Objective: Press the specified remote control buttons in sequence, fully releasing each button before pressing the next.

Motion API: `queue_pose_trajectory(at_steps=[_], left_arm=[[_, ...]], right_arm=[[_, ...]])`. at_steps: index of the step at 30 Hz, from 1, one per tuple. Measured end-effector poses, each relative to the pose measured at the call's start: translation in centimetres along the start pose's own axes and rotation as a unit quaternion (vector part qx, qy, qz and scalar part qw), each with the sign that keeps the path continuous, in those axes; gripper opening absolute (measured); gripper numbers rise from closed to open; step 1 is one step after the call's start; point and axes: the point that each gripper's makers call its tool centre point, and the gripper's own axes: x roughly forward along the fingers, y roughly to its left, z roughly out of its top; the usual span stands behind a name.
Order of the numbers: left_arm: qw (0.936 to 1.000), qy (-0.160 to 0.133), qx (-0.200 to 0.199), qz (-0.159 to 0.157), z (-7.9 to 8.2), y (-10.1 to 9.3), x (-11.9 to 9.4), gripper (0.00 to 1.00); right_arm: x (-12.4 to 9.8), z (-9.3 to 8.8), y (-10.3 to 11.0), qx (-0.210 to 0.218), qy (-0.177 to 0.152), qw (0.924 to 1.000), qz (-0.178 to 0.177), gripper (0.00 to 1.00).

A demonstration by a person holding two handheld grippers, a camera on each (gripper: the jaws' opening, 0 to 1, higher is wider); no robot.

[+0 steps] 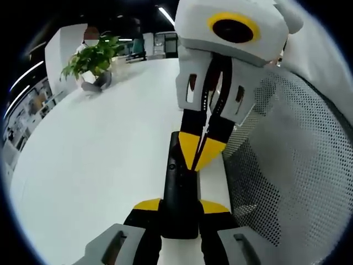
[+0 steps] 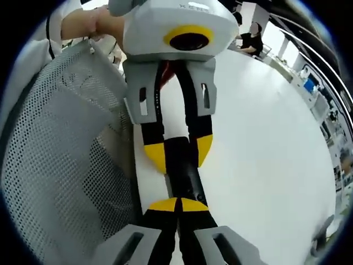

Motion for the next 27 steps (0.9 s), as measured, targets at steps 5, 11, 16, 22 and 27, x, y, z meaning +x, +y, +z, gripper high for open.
queue_pose_trajectory(at_steps=[5, 11, 16, 22, 27], left_arm=[[1.0000, -0.001, 0.000, -0.002, 0.0, 0.0, 0.0, 0.25], [1.0000, -0.004, -0.002, -0.001, 0.0, 0.0, 0.0, 0.25], [1.0000, -0.004, -0.004, 0.001, 0.0, 0.0, 0.0, 0.25], [1.0000, -0.003, -0.003, 0.000, 0.0, 0.0, 0.0, 0.25], [1.0000, -0.004, -0.002, 0.001, 0.0, 0.1, 0.0, 0.25]], right_arm=[[-0.4, -0.4, -0.7, 0.032, -0.002, 0.9995, 0.000, 0.00], [-0.5, -0.5, -1.5, 0.036, -0.001, 0.9993, 0.004, 0.00], [-0.2, 0.0, -1.4, 0.025, 0.004, 0.9996, 0.011, 0.00], [-0.2, 0.0, -1.3, 0.028, 0.006, 0.9994, 0.019, 0.00], [-0.1, 0.0, -1.3, 0.012, 0.017, 0.9997, 0.013, 0.00]])
